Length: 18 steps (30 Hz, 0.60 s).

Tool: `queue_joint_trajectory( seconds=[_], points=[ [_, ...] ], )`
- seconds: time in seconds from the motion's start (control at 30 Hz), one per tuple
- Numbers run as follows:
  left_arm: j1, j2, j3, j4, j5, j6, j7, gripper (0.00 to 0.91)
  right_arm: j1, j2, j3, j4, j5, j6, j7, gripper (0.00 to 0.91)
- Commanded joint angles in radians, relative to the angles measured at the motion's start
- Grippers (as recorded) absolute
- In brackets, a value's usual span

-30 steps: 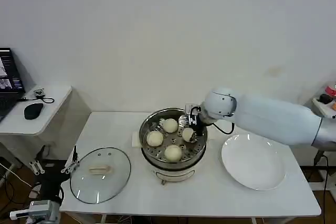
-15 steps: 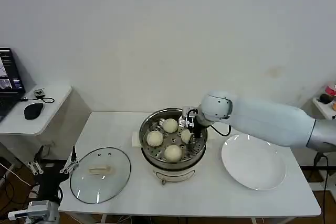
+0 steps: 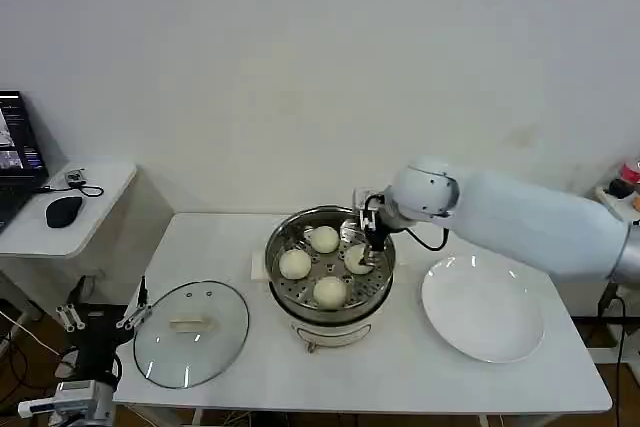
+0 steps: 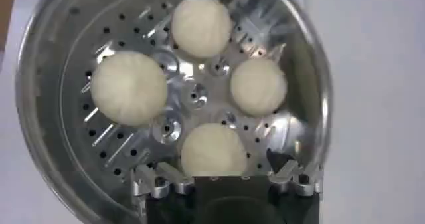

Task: Take steamed baozi put them in steamer then cover it.

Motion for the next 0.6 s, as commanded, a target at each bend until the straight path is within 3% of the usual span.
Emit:
queue_joint_trajectory(
  seconds=[0.03,0.13,0.2,0.23,0.3,0.37,0.43,0.47,0.5,0.57,0.6],
  points=[
    [-0.005,0.000,0.010,-0.001,-0.002,0.002,0.004,0.907,-0.014,-0.206,0.105,0.204,0.070,0.014,0.162,0.907],
    [-0.011,-0.002,0.020,0.006,-0.003,0.001,0.007,0.907,-0.116,-0.333,0.183,0.294,0.086,0.081,0.357,0.907],
    [-0.012,-0.002,0.025,0.011,-0.003,-0.003,0.009,0.907,-0.250,-0.410,0.297,0.355,0.086,0.114,0.465,0.907],
    [-0.013,-0.001,0.027,0.013,-0.003,-0.004,0.011,0.907,-0.334,-0.426,0.339,0.374,0.078,0.130,0.493,0.907],
    [-0.015,0.001,0.029,0.020,-0.001,-0.009,0.014,0.907,-0.653,-0.494,0.661,0.431,0.027,0.207,0.558,0.907],
    [-0.016,0.004,0.032,0.025,0.001,-0.013,0.018,0.907,-0.896,-0.508,0.860,0.458,-0.017,0.264,0.594,0.907],
    [-0.017,0.005,0.035,0.032,0.007,-0.017,0.022,0.907,-1.185,-0.471,1.200,0.477,-0.060,0.329,0.636,0.907],
    [-0.019,0.009,0.040,0.036,0.009,-0.018,0.025,0.907,-1.240,-0.465,1.229,0.481,-0.065,0.341,0.646,0.907],
    [-0.021,0.010,0.042,0.039,0.017,-0.024,0.028,0.907,-1.434,-0.394,1.485,0.487,-0.128,0.397,0.651,0.907],
    [-0.022,0.011,0.047,0.044,0.028,-0.027,0.033,0.907,-1.520,-0.316,1.576,0.492,-0.150,0.416,0.649,0.907],
    [-0.023,0.013,0.048,0.050,0.041,-0.033,0.037,0.907,-1.582,-0.202,1.677,0.497,-0.185,0.444,0.631,0.907]
  ],
)
